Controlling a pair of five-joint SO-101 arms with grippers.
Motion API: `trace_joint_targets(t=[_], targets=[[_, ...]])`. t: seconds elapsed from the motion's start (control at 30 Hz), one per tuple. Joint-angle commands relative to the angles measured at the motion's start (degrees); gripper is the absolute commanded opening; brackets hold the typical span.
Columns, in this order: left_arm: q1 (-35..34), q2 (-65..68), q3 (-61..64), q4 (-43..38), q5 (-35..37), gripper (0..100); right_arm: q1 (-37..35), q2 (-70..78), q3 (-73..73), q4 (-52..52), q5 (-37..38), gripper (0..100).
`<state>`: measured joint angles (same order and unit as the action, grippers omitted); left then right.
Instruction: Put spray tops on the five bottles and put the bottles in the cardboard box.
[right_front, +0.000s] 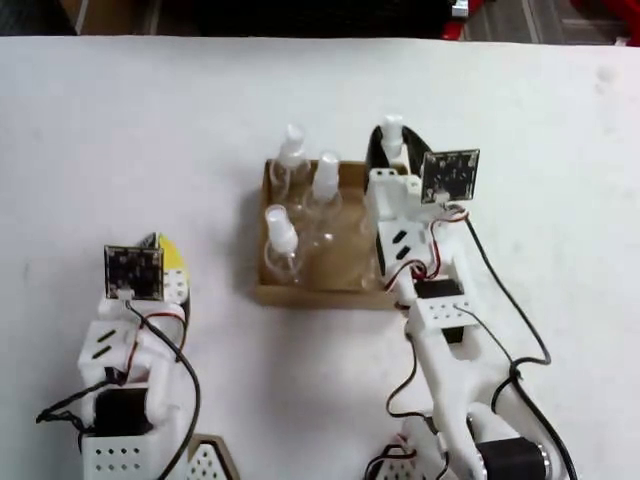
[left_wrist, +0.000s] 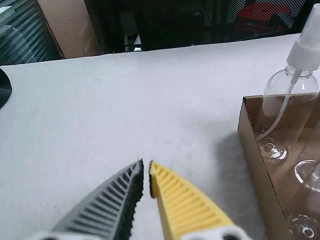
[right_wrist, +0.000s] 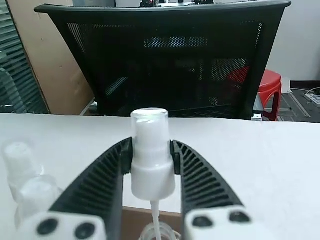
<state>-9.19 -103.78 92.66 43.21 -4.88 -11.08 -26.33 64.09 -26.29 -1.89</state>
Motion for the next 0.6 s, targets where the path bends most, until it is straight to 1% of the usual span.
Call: trace_joint_targets(t=[0.0,0.13,0.17,0.27,0.47,0.57], targets=[[0.7,-0.6,-0.5,-1.8,-0.5,2,0.5,-1.2,0.4,-1.5,-0.2,3.0],[0.7,-0.6,-0.5,-1.8,-0.5,2,0.1,-1.3,1.7,-1.5,-0.2,13.4],[0.7,-0.6,-0.5,-1.8,-0.6,2,0.0,-1.4,2.0,-1.5,-0.2,14.6],[0.7,-0.6,-0.4,-1.9,-0.6,2,0.0,-3.6,2.7,0.2,-0.2,14.7],[0.7,-0.6,-0.4,-1.9,-0.6,2,0.0,-13.2,3.0,10.7,-0.6,14.8],[0.7,-0.6,-0.4,-1.9,-0.6,2,0.0,-16.5,2.8,13.6,-0.7,14.8]])
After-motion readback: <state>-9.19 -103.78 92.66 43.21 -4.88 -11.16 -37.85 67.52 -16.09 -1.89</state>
